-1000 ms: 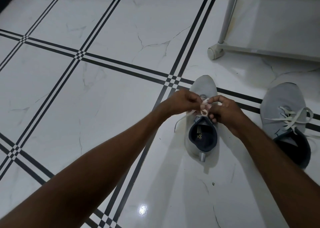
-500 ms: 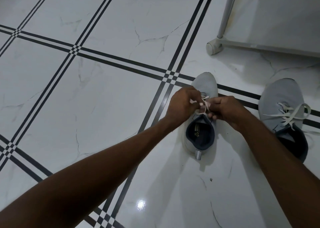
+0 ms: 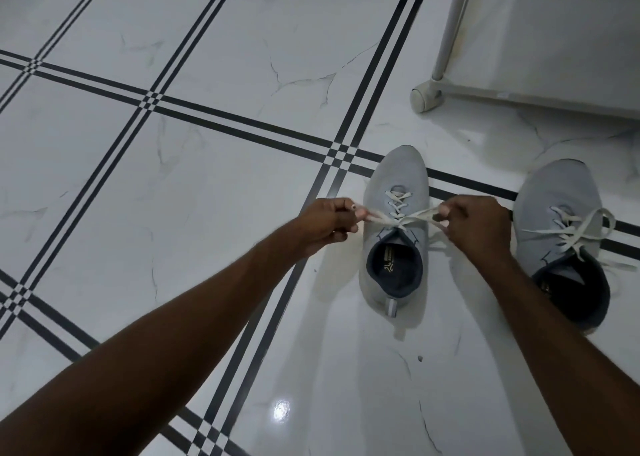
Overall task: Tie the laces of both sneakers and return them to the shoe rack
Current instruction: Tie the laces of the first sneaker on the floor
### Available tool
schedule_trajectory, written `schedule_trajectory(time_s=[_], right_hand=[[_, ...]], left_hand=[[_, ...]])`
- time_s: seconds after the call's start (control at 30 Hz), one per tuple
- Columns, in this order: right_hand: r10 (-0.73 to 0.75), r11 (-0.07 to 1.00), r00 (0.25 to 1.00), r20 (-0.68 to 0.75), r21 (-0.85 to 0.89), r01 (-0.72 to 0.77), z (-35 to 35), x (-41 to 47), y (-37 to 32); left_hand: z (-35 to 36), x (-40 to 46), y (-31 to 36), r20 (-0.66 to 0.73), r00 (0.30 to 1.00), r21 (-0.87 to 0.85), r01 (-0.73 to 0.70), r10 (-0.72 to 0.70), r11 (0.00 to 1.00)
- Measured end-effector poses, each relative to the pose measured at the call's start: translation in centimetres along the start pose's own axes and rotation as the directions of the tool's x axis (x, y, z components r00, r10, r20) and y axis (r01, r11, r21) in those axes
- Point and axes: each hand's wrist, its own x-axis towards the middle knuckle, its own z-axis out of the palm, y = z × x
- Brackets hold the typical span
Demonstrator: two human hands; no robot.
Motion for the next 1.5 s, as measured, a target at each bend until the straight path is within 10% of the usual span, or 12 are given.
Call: schedule_trajectory(time_s=[0.2, 0.33, 0.57, 1.03, 1.17, 1.37, 1.5], right_hand=[[0.239, 0.617, 0.911, 0.335, 0.672, -0.409, 0.4, 0.7, -4.6], [0.236, 0.291, 0.753, 0.614, 0.695, -0.657, 0.6, 1.7, -5.3], [0.234, 0.148, 0.656, 0.718, 0.640, -0.754, 0.8, 2.6, -3.9], [0.221, 0.935, 0.921, 0.321, 0.198, -0.294, 2.9, 3.2, -4.5], [0.101, 0.992, 0.962, 0.253, 0.051, -0.118, 3.0, 3.0, -4.4], [0.090, 0.908, 0.835, 0.543, 0.299, -0.292, 0.5, 2.4, -5.4], [-0.071, 0.997, 0.943, 0.325, -0.008, 0.078, -0.8, 2.8, -5.4]], left_hand=[[2.7, 1.0, 1.4, 0.178, 0.983, -0.339, 0.110, -0.051, 0.934], [3.1, 1.2, 1.9, 0.238, 0.965, -0.397, 0.201, -0.111, 0.895], [2.3, 0.8, 1.5, 0.282, 0.949, -0.412, 0.254, -0.143, 0.875], [2.2, 0.0, -1.3, 0.206, 0.970, -0.284, 0.182, -0.126, 0.941], [1.6, 0.3, -1.3, 0.177, 0.972, -0.234, 0.192, -0.152, 0.953], [-0.9, -1.2, 0.3, -0.045, 0.986, -0.026, 0.162, -0.163, 0.986], [-0.7, -1.8, 3.0, -0.266, 0.922, 0.603, -0.068, 0.281, 0.794]])
